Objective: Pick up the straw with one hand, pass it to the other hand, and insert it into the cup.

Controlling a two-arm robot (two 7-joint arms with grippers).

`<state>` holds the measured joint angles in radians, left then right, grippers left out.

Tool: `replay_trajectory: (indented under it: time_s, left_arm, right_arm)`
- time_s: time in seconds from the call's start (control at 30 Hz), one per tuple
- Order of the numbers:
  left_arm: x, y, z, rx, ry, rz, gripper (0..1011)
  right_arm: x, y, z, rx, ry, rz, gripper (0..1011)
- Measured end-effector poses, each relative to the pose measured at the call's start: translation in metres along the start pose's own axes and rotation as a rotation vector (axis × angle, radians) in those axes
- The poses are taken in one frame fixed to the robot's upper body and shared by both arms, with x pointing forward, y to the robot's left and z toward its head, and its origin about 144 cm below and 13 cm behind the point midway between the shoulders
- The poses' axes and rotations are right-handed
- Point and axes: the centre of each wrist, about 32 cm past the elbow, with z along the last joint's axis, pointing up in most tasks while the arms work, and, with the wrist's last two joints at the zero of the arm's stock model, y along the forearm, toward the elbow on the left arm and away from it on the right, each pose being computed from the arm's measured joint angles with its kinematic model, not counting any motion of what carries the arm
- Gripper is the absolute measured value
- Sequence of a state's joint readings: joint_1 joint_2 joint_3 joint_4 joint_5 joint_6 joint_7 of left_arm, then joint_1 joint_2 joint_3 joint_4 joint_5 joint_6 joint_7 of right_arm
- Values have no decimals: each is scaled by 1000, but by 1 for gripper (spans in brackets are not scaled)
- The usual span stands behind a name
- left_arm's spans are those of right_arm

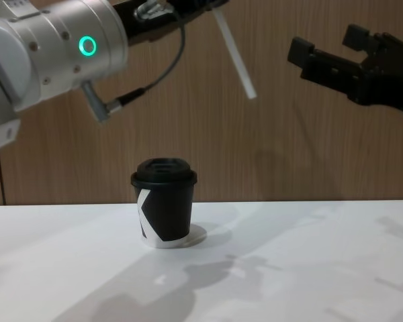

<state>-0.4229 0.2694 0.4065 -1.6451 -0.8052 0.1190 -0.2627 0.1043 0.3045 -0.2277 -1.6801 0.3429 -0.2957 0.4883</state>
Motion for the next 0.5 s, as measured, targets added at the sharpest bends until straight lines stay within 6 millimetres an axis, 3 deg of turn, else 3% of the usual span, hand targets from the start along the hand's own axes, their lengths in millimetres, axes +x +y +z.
replay_trajectory:
  time_s: [0.5]
  left_arm:
    - [-6,19,14,37,-312,127,13]
  right_arm:
    - [0,0,0,0,0,0,1001]
